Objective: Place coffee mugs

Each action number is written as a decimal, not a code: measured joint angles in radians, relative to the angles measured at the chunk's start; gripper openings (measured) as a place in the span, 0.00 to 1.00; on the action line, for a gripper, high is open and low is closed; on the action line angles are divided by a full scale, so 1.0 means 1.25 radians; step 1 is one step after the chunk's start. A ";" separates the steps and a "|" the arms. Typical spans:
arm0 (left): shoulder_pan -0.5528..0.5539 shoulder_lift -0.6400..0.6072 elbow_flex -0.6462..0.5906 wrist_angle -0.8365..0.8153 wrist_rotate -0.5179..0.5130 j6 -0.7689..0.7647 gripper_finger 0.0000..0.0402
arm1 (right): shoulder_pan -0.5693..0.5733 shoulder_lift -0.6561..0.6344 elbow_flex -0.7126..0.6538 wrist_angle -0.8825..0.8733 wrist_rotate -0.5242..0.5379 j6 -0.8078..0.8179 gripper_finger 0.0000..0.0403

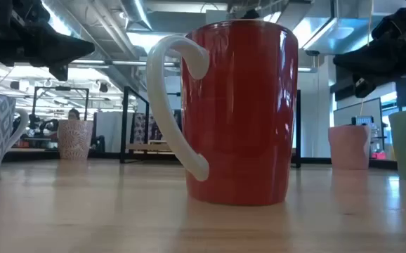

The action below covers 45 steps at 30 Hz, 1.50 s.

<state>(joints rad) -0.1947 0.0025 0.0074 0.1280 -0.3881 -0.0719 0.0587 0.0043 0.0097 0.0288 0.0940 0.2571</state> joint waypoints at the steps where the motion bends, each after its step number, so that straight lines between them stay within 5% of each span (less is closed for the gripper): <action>1: 0.000 0.000 0.000 0.000 0.000 -0.001 0.00 | 0.000 0.000 0.000 0.000 0.000 0.000 0.00; 14: 0.000 0.000 0.000 0.009 0.004 -0.036 0.00 | 0.000 0.000 0.000 -0.001 0.000 0.000 0.00; 29: 0.000 0.000 0.000 0.265 -0.005 -0.208 0.00 | 0.000 0.000 0.000 0.006 0.002 0.073 0.00; 35: 0.000 0.003 0.016 0.271 -0.038 -0.230 0.00 | 0.000 0.000 -0.001 0.016 0.024 0.133 0.00; 45: 0.000 0.201 0.208 0.143 -0.047 -0.218 0.00 | 0.000 0.000 -0.001 0.022 0.072 0.132 0.00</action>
<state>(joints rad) -0.1947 0.2543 0.2681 0.3062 -0.4472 -0.3440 0.0586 0.0044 0.0082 0.0566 0.1835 0.4221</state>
